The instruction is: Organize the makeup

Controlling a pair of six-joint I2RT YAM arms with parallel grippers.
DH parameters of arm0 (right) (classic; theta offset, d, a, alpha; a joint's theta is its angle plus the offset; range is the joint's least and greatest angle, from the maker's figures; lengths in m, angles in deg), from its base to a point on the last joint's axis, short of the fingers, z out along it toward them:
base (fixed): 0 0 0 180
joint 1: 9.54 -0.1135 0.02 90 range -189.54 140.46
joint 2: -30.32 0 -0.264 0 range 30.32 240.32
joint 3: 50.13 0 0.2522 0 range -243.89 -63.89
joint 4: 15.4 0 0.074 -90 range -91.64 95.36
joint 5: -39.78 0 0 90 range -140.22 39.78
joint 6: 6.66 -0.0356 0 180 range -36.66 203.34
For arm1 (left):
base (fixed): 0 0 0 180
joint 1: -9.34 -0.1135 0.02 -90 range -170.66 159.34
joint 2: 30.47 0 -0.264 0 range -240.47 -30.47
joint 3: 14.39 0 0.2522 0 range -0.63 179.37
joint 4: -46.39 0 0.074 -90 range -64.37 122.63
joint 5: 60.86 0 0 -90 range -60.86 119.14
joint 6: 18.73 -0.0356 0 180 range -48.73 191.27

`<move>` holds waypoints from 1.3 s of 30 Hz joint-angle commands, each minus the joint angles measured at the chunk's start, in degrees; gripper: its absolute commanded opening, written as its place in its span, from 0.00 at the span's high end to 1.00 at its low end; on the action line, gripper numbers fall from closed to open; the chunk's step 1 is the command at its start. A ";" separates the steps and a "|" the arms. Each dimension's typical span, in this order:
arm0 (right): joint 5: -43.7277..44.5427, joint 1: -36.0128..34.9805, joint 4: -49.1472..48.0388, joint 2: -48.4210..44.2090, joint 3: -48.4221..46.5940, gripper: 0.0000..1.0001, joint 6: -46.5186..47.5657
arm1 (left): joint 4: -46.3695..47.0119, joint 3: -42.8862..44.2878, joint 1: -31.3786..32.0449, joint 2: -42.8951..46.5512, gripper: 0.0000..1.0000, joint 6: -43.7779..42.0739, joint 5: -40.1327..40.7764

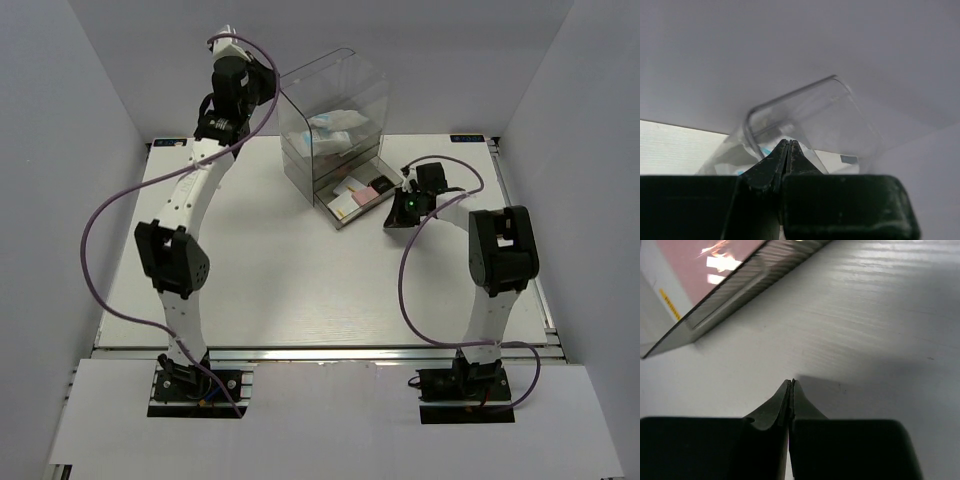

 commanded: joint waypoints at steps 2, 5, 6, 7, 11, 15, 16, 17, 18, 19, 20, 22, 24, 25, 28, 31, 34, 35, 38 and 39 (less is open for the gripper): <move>0.39 0.09 -1.92 4.35 -3.73 1.00 -19.17 | -1.15 6.56 -2.42 -4.32 0.87 5.51 -5.05; -1.10 -0.26 -3.51 8.13 -6.44 1.00 -24.19 | 2.18 4.55 -2.69 -5.02 0.87 7.44 -5.93; -1.19 -0.61 -3.51 10.05 -7.41 1.00 -24.80 | 2.89 4.02 -2.69 -5.03 0.87 8.05 -7.93; -1.63 -0.79 -5.34 10.77 -7.95 1.00 -25.42 | 3.76 3.58 -2.69 -5.11 0.87 8.24 -8.65; -2.69 -1.23 -10.96 14.28 -12.24 1.00 -31.29 | 3.95 1.73 -2.69 -4.85 0.87 8.24 -10.59; -4.36 -1.85 -14.49 18.76 -16.73 1.00 -34.29 | 4.30 1.81 -2.69 -5.20 0.87 8.32 -11.29; -4.71 -2.02 -15.63 19.03 -16.83 1.00 -35.08 | 4.30 2.08 -2.69 -5.46 0.87 8.32 -11.47; -5.93 -2.11 -18.07 19.30 -16.91 1.00 -35.96 | 4.13 2.60 -2.69 -5.81 0.87 8.41 -11.73; -6.38 -2.11 -18.97 19.91 -17.52 1.00 -37.45 | 3.95 3.65 -2.69 -6.60 0.87 8.50 -12.26; -6.64 -2.20 -19.41 20.26 -18.14 1.00 -37.81 | 3.43 4.27 -2.69 -7.04 0.87 8.59 -12.44; -6.64 -2.37 -20.11 20.61 -18.67 1.00 -37.99 | 3.25 4.71 -2.69 -7.57 0.87 8.85 -12.70; -7.17 -2.64 -22.40 21.93 -20.42 1.00 -38.95 | 2.81 5.15 -2.69 -8.45 0.87 9.20 -13.58; -8.31 -2.99 -24.85 23.51 -21.57 0.98 -39.75 | 2.54 4.98 -2.69 -8.71 0.87 9.47 -14.19; -8.40 -3.43 -26.00 23.87 -22.44 0.97 -40.36 | 2.19 4.54 -2.69 -8.80 0.87 9.47 -14.72; -10.51 -4.39 -31.80 25.63 -23.07 0.95 -43.60 | 1.66 3.49 -2.69 -8.46 0.88 9.47 -15.25; -12.00 -5.19 -33.65 26.59 -24.73 0.95 -44.32 | 1.05 2.17 -2.69 -8.19 0.88 9.12 -15.43; -12.45 -5.54 -34.80 26.51 -24.74 0.95 -46.42 | 0.09 1.47 -2.68 -8.19 0.88 8.59 -15.69; -11.84 -5.45 -34.89 26.77 -24.91 0.95 -47.39 | -0.01 1.20 -2.69 -8.10 0.89 8.59 -16.12; -9.91 -5.80 -34.54 28.61 -27.46 0.95 -47.40 | -0.01 -0.29 -2.60 -7.75 0.90 8.59 -16.92; -9.63 -5.80 -34.88 29.57 -28.51 0.95 -47.48 | -0.35 -0.82 -2.60 -7.58 0.91 8.50 -17.09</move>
